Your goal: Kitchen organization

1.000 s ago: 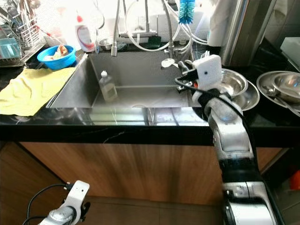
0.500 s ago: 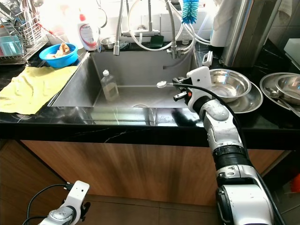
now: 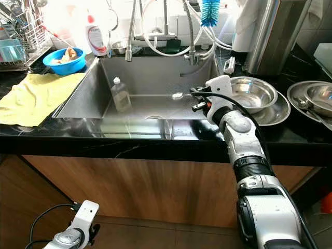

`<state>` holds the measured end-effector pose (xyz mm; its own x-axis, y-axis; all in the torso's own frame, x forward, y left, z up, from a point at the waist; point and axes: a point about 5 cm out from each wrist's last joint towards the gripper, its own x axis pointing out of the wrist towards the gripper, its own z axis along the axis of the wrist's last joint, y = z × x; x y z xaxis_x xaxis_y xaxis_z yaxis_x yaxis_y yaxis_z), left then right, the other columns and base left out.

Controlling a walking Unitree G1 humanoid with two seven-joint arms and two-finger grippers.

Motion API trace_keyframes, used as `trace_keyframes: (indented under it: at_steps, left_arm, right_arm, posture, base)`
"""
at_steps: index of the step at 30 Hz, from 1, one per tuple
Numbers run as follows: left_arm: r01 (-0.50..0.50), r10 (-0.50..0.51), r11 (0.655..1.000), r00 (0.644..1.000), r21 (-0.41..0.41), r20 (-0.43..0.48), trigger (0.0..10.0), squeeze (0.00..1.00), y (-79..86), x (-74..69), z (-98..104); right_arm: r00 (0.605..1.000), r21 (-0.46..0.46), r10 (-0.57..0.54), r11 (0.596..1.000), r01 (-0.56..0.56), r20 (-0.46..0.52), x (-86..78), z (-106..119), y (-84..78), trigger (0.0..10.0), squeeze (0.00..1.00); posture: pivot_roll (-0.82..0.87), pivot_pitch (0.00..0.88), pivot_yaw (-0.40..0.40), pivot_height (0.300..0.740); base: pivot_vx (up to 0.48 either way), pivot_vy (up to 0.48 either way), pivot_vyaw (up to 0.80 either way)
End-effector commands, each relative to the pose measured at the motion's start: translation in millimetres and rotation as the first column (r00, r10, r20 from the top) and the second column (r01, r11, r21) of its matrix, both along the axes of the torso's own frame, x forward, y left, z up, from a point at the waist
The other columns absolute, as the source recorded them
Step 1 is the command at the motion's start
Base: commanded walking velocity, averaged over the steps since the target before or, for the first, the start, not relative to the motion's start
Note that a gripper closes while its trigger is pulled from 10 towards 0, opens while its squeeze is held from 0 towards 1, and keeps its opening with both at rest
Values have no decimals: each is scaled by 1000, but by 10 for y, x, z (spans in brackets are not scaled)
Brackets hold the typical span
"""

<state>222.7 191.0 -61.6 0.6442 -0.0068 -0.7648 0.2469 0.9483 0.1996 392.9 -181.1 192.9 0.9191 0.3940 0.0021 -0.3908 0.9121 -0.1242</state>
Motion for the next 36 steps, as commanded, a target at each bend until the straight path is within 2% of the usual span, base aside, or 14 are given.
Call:
trace_keyframes:
  at_steps: [1, 6, 7, 8, 9, 10, 11, 17, 21, 26, 27, 30, 31, 36]
  left_arm:
    - [-20, 21, 1000, 1000, 17, -19, 10000, 0, 65, -46, -22]
    - [-22, 22, 1000, 1000, 17, -19, 10000, 0, 70, -44, -20]
    - [-22, 23, 1000, 1000, 18, -19, 10000, 0, 72, -45, -20]
    - [-22, 23, 1000, 1000, 18, -19, 10000, 0, 72, -45, -20]
    - [-22, 23, 1000, 1000, 18, -19, 10000, 0, 74, -46, -20]
    - [-22, 23, 1000, 1000, 18, -19, 10000, 0, 76, -47, -20]
    - [-23, 23, 1000, 1000, 19, -20, 10000, 0, 81, -50, -21]
    - [-21, 21, 1000, 1000, 21, -22, 10000, 0, 88, -58, -25]
    - [-17, 17, 1000, 1000, 23, -24, 10000, 0, 88, -63, -27]
    - [-11, 12, 1000, 1000, 25, -26, 10000, 0, 88, -67, -30]
    - [-8, 8, 1000, 1000, 25, -26, 10000, 0, 86, -67, -30]
    - [-5, 6, 1000, 1000, 26, -27, 10000, 0, 84, -66, -30]
    - [-3, 3, 1000, 1000, 25, -27, 10000, 0, 80, -65, -29]
    - [4, -4, 1000, 1000, 26, -27, 10000, 0, 73, -62, -29]
  right_arm:
    - [1000, 11, 11, 1000, -12, 28, 36, 92, 54, 10000, 1000]
    - [999, 14, 9, 1000, -9, 36, 46, 100, 65, 10000, 1000]
    - [999, 13, 2, 1000, -2, 46, 49, 116, 64, 10000, 831]
    - [999, 13, -3, 1000, 2, 52, 50, 126, 62, 10000, 831]
    - [998, 9, -11, 1000, 10, 62, 52, 143, 59, 10000, 663]
    - [997, 5, -21, 1000, 20, 74, 54, 166, 55, 10000, 35]
    - [993, 6, -39, 999, 39, 109, 58, 240, 53, 10000, 0]
    - [968, 30, -111, 994, 107, 223, 21, 464, 20, 10000, 0]
    - [918, 112, -260, 965, 237, 300, -87, 633, -155, 10000, 0]
    - [863, 177, -404, 914, 365, 304, -234, 660, -383, 10000, 0]
    - [835, 211, -470, 881, 424, 285, -304, 640, -495, 10000, 0]
    - [821, 248, -510, 856, 454, 258, -357, 617, -557, 10000, 47]
    - [798, 278, -561, 820, 499, 222, -415, 577, -625, 10000, 1000]
    - [752, 321, -649, 741, 589, 117, -521, 460, -723, 10000, 1000]
  posture:
    - [-114, 0, 76, 740]
    - [-115, 0, 77, 740]
    - [-115, 0, 78, 740]
    - [-115, 0, 78, 740]
    - [-115, 0, 79, 740]
    - [-116, 0, 79, 740]
    - [-118, 0, 81, 740]
    - [-120, 0, 85, 740]
    - [-125, 0, 89, 740]
    - [-131, 0, 94, 740]
    - [-135, 0, 96, 740]
    - [-134, 0, 97, 740]
    - [-137, 0, 99, 740]
    - [-139, 0, 101, 740]
  base:
    - [0, 0, 0]
    - [0, 0, 0]
    - [0, 0, 0]
    - [0, 0, 0]
    - [0, 0, 0]
    - [0, 0, 0]
    - [0, 0, 0]
    - [0, 0, 0]
    - [0, 0, 0]
    - [0, 0, 0]
    - [0, 0, 0]
    - [0, 0, 0]
    - [0, 0, 0]
    - [0, 0, 0]
